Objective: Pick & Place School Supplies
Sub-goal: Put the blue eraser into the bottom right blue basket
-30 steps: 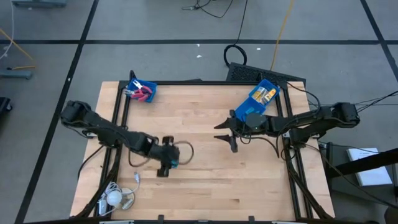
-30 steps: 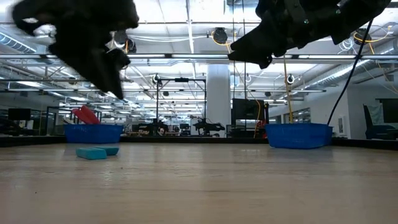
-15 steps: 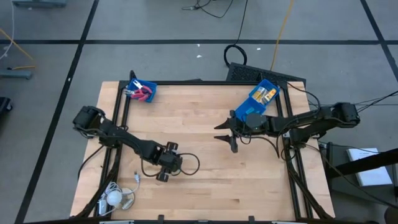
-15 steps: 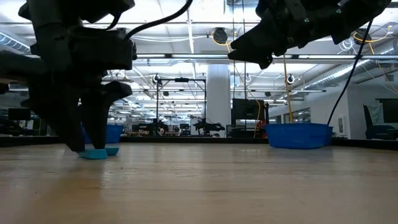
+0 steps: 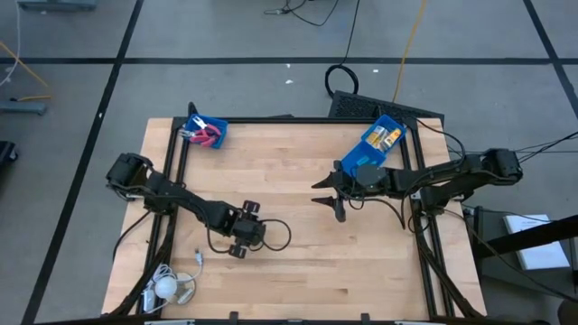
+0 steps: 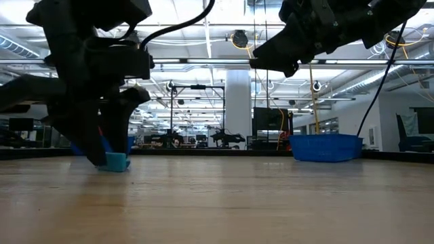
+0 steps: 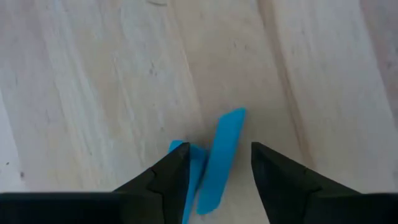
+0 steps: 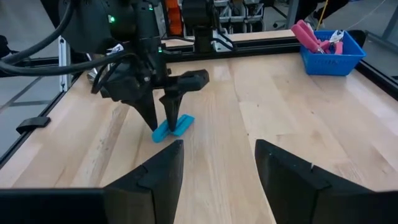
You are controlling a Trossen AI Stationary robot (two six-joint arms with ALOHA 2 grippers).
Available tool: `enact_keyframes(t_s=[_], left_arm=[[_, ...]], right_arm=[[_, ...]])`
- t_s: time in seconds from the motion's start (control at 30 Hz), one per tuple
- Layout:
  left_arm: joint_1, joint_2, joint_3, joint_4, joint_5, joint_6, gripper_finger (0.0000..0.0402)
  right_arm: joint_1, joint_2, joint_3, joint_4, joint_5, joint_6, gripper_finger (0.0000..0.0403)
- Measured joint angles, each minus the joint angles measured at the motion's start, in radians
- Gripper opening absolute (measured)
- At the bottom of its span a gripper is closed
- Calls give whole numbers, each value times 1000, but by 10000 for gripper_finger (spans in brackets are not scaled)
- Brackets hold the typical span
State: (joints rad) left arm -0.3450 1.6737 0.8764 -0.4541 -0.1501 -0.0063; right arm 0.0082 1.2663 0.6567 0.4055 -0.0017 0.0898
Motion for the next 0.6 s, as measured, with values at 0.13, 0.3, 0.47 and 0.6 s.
enact_keyframes(t_s=[0.13, 0.3, 0.47, 0.6], left_arm=[[2, 0, 1, -27, 1, -2, 157], [2, 0, 2, -55, 14, -20, 128], [2, -2, 3, -68, 22, -32, 92], [2, -2, 3, -67, 24, -53, 56]], right_arm=[[0, 0, 0, -5, 0, 0, 192], [0, 0, 0, -24, 0, -1, 192], [0, 0, 0, -30, 0, -1, 192], [0, 0, 0, -30, 0, -1, 192]])
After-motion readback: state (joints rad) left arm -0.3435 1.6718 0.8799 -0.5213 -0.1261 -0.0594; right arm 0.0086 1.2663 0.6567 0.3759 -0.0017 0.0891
